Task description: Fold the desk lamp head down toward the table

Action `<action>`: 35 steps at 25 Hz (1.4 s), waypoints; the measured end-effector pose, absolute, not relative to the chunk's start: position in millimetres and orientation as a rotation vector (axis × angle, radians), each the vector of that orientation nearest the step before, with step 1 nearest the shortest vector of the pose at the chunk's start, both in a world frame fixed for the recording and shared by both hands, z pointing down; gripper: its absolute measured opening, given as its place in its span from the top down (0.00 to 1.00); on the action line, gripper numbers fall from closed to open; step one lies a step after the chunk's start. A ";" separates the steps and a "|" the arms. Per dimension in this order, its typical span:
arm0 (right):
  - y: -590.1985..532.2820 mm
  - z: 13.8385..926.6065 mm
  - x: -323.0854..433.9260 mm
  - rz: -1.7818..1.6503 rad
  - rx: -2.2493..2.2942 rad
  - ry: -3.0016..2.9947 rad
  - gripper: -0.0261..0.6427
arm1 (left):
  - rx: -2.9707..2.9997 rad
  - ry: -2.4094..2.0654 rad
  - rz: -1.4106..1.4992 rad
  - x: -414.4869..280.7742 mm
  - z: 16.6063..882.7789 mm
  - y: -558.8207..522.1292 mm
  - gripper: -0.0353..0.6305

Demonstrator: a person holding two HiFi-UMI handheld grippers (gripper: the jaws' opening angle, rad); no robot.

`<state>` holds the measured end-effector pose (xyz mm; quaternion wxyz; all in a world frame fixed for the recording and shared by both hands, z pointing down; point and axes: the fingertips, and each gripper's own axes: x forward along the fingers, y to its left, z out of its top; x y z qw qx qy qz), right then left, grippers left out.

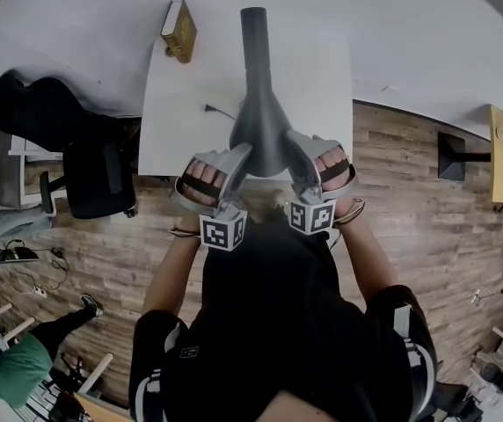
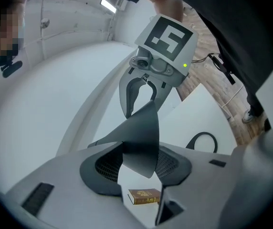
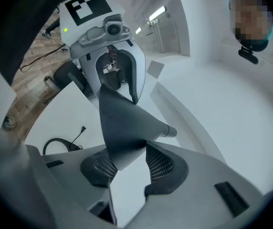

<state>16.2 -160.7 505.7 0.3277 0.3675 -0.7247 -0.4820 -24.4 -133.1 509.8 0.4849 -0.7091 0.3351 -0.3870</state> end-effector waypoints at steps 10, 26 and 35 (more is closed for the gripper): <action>-168.8 526.2 17.5 -1.354 0.977 -1.797 0.69 | -1.641 0.819 -0.986 -23.5 532.4 -140.8 0.67; -185.5 552.6 17.7 -1.396 0.939 -1.707 0.63 | -1.614 0.803 -1.059 -24.1 559.5 -156.5 0.60; -195.5 566.0 17.1 -1.387 0.912 -1.685 0.59 | -1.608 0.780 -1.099 -24.8 573.5 -166.5 0.57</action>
